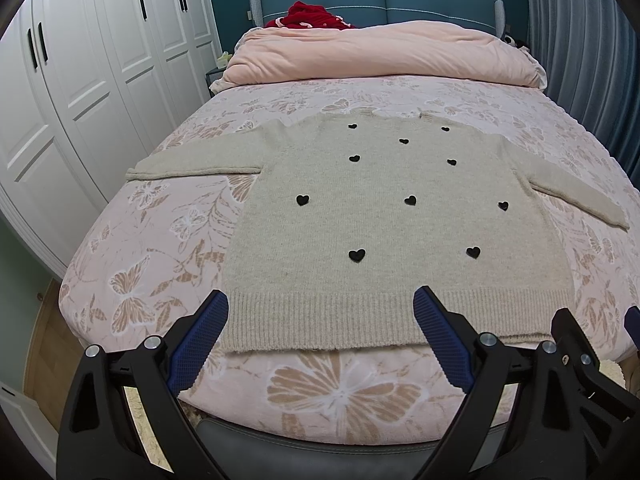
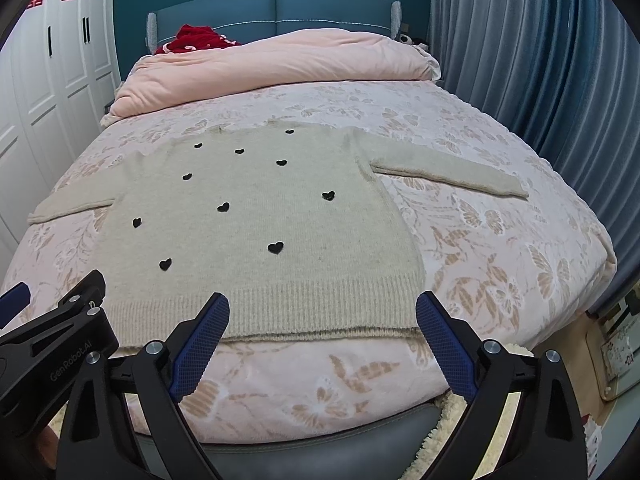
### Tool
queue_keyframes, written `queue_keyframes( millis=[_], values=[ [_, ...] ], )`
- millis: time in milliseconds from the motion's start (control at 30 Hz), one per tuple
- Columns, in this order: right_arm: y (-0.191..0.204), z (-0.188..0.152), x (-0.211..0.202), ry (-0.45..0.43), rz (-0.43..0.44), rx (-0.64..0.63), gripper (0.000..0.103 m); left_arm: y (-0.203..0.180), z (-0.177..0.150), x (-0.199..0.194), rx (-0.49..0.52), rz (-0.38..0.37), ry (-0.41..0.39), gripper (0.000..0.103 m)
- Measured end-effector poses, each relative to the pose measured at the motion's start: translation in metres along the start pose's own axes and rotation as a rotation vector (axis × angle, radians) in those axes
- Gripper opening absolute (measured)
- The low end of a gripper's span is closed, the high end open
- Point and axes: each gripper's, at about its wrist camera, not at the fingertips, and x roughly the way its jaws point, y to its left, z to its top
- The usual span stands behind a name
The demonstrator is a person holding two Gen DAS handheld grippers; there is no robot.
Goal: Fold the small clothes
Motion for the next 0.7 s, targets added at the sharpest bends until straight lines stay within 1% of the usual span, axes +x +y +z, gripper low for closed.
queue_keyframes(
  millis=[700],
  values=[
    [-0.0022, -0.0025, 0.0033, 0.01, 0.001, 0.003, 0.094, 0.0002, -0.001, 0.0001, 0.001, 0.001, 0.0, 0.091]
  ],
)
